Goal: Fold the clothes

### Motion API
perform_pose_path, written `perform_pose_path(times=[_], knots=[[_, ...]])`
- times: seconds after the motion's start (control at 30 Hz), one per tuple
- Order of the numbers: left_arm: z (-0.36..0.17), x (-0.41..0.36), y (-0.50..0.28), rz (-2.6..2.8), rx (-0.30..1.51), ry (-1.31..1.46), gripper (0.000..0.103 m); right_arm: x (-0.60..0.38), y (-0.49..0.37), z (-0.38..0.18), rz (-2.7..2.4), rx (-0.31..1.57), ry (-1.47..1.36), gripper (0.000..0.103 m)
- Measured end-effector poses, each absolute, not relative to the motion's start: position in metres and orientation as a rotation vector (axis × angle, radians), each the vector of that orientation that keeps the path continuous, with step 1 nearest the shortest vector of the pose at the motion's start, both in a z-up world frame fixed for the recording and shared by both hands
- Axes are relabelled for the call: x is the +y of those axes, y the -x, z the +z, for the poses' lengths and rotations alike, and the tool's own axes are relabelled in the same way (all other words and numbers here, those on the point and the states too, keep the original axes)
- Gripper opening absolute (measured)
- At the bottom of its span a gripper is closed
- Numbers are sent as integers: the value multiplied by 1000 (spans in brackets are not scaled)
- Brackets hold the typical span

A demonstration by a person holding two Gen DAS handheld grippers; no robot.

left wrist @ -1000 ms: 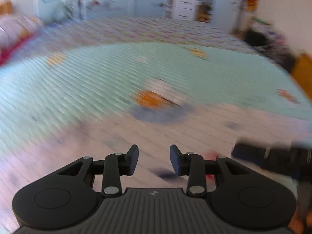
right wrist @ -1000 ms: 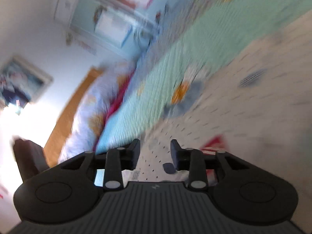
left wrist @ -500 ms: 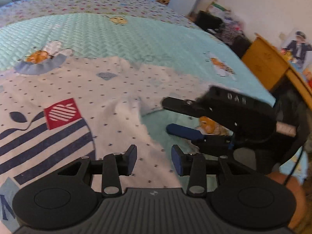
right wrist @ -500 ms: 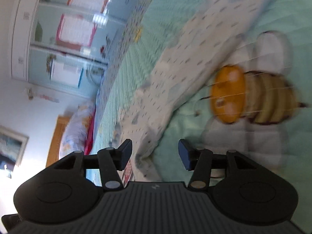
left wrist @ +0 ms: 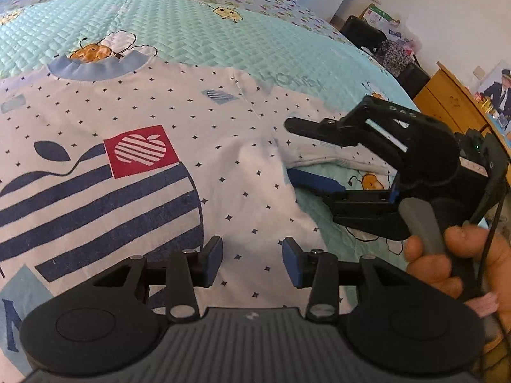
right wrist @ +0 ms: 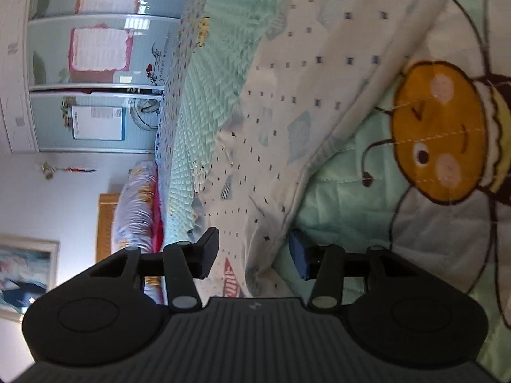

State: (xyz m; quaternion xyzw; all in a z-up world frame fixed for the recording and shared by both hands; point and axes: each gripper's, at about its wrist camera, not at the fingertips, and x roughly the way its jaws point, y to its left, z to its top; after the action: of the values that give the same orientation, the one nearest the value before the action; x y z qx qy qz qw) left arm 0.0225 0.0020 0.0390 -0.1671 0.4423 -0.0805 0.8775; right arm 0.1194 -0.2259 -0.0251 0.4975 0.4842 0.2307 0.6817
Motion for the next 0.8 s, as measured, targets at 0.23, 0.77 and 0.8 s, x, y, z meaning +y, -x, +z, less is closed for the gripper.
perform_pose_path(times=[0.23, 0.77, 0.8], knots=[[37, 0, -24, -170, 932, 336, 46, -226, -120, -34, 502, 1057, -1083, 12], [41, -5, -24, -174, 963, 249, 48, -240, -136, -21, 595, 1005, -803, 5], [42, -4, -22, -167, 966, 251, 48, -241, -135, -19, 603, 1011, -822, 5]])
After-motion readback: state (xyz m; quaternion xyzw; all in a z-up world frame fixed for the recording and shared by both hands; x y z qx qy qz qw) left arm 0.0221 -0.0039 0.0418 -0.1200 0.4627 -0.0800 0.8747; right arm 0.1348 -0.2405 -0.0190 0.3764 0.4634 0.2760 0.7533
